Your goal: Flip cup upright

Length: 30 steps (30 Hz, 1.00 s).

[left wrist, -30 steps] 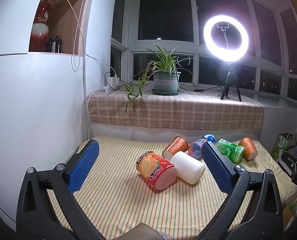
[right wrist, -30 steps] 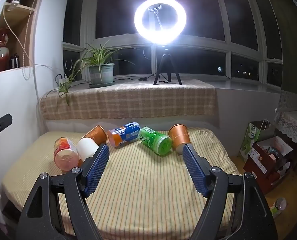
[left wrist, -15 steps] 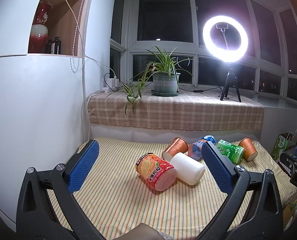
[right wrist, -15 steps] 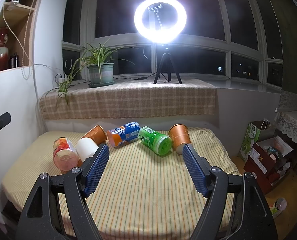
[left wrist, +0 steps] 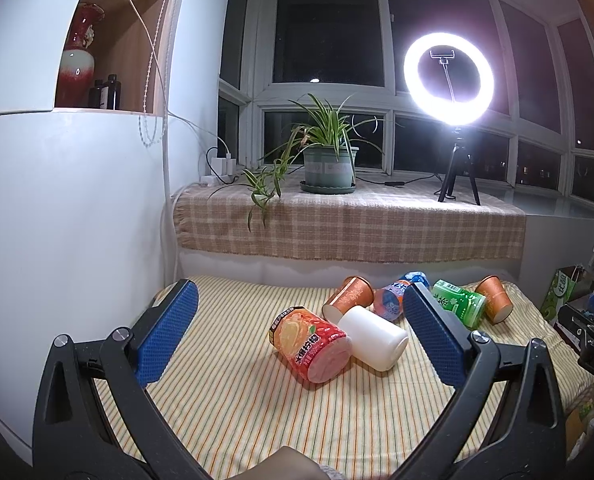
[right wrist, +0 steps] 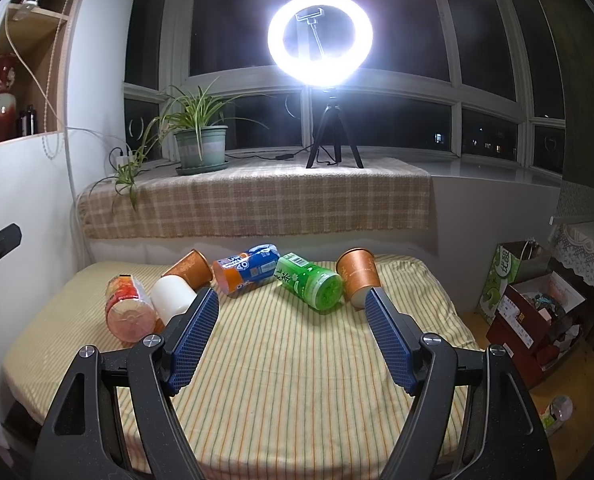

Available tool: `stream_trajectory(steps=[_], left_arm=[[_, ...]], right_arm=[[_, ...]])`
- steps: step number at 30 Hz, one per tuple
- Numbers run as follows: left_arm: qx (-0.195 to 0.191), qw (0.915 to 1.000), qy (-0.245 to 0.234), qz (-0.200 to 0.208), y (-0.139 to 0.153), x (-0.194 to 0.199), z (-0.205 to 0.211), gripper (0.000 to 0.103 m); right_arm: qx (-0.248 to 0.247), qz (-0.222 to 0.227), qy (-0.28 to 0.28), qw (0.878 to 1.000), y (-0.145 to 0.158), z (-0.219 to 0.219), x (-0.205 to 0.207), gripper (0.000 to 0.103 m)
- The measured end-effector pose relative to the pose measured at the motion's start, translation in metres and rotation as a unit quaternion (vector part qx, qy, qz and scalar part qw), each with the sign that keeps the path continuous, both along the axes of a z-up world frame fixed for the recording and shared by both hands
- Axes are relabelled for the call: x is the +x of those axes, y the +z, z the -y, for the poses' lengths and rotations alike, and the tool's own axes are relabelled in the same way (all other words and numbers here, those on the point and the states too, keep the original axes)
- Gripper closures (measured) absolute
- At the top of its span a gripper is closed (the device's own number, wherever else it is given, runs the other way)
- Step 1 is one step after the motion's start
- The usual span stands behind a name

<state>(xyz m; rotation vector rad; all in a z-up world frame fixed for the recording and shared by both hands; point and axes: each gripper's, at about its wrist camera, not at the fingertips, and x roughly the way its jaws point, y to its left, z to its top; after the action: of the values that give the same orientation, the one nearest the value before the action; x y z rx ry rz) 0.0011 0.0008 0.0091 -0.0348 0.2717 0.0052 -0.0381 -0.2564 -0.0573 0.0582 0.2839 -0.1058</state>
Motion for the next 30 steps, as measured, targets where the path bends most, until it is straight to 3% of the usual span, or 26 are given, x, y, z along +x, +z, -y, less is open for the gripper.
stream_trajectory(steps=[30], left_arm=[[0.002,1.0000,0.000,0.001,0.0007,0.0024,0.0087,0.000]], right_arm=[[0.001,-0.003,0.000,1.000,-0.0014,-0.0002,0.0023,0.027]])
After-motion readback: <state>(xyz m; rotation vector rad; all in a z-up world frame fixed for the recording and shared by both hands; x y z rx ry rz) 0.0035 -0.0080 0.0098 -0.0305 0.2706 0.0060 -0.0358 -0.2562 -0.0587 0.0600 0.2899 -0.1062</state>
